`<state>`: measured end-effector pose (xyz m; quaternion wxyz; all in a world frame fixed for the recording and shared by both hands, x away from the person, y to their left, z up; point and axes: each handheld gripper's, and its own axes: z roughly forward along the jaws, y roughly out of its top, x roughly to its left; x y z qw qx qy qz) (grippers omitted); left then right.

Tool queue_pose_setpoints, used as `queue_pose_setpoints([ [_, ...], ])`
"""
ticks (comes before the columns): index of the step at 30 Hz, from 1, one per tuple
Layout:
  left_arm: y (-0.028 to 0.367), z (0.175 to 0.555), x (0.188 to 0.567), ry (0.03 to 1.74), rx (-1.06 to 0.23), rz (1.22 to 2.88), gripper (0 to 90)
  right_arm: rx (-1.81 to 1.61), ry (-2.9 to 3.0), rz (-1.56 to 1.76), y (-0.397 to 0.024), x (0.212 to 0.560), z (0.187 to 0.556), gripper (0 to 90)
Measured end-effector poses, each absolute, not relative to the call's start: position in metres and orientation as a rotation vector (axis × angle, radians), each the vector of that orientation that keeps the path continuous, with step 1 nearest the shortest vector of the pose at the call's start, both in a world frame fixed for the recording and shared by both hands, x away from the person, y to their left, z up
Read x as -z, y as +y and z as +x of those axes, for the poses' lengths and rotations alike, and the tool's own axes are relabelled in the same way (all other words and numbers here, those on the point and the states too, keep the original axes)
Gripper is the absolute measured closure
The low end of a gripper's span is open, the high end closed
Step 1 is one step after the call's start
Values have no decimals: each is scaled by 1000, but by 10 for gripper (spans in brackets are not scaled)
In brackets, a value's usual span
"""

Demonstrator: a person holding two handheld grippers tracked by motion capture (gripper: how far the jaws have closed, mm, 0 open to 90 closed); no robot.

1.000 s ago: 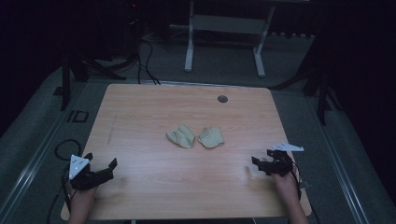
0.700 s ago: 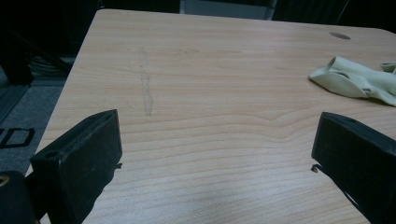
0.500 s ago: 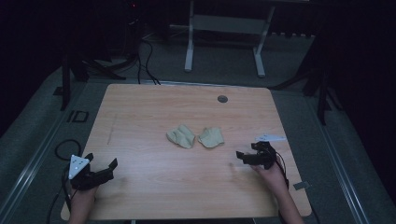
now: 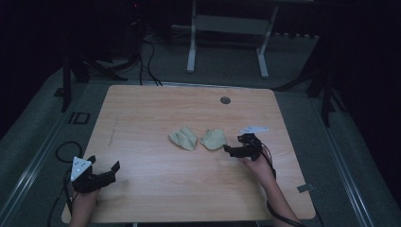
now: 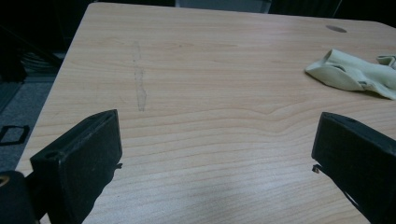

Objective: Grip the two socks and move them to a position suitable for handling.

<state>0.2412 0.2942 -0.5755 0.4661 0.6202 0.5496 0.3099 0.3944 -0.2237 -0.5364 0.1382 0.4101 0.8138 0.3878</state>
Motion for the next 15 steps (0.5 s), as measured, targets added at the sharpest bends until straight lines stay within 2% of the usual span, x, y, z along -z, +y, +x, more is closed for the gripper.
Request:
queue_pose_setpoints([
  [7,294,241,576,1345,-754,1523,17,-1107,2402,1110,-187,533,412,264],
  [15,294,241,576,1343,-748,1527,17,-1047,2440,1055,-158,535,430,286],
])
